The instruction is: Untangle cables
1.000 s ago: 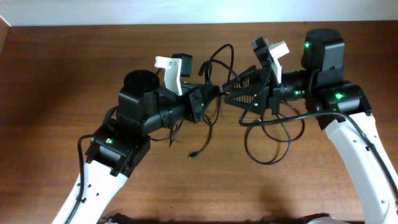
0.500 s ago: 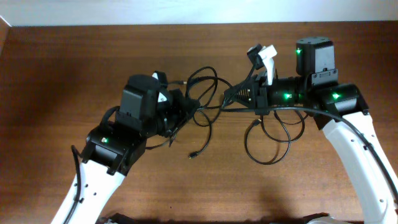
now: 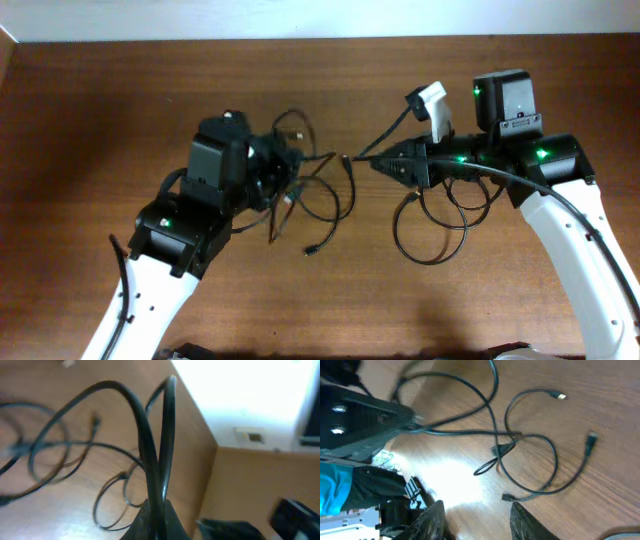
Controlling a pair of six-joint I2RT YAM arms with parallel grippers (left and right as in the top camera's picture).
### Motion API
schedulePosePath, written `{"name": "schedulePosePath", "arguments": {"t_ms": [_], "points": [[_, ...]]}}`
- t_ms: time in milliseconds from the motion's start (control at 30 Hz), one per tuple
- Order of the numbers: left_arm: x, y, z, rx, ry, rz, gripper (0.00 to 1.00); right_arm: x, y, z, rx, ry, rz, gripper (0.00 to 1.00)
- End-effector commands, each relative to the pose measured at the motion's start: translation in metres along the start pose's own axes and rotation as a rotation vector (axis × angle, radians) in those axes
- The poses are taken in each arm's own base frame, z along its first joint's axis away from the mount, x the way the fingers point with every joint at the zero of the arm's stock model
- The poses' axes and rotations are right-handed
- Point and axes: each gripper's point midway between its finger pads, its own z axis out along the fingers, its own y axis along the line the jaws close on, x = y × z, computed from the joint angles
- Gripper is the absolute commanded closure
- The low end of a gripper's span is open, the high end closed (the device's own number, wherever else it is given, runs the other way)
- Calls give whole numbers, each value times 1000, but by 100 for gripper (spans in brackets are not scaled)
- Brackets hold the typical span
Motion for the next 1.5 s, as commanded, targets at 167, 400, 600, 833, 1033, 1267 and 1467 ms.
{"name": "schedulePosePath", "arguments": {"t_ms": [167,400,600,833,1033,1267,1467], "points": [[32,-38,-8,232,157,476,100,-2,-3,-5,39,-17,-2,55],[83,-54,-32,507,372,845,100,-6,-3,-5,39,-29,-15,55],[93,-56,-39,556,423,842,100,-10,-1,-5,33,-43,-29,55],[96,-57,-42,576,444,839,59,-7,-75,-24,469,-93,203,55],[98,-60,-45,601,455,845,48,8,-98,-39,634,-69,256,49],[46,3,-6,121,235,786,1,27,-86,-31,559,66,115,26],[-18,83,-17,-417,-11,709,1,36,-106,-13,562,135,155,23]]}}
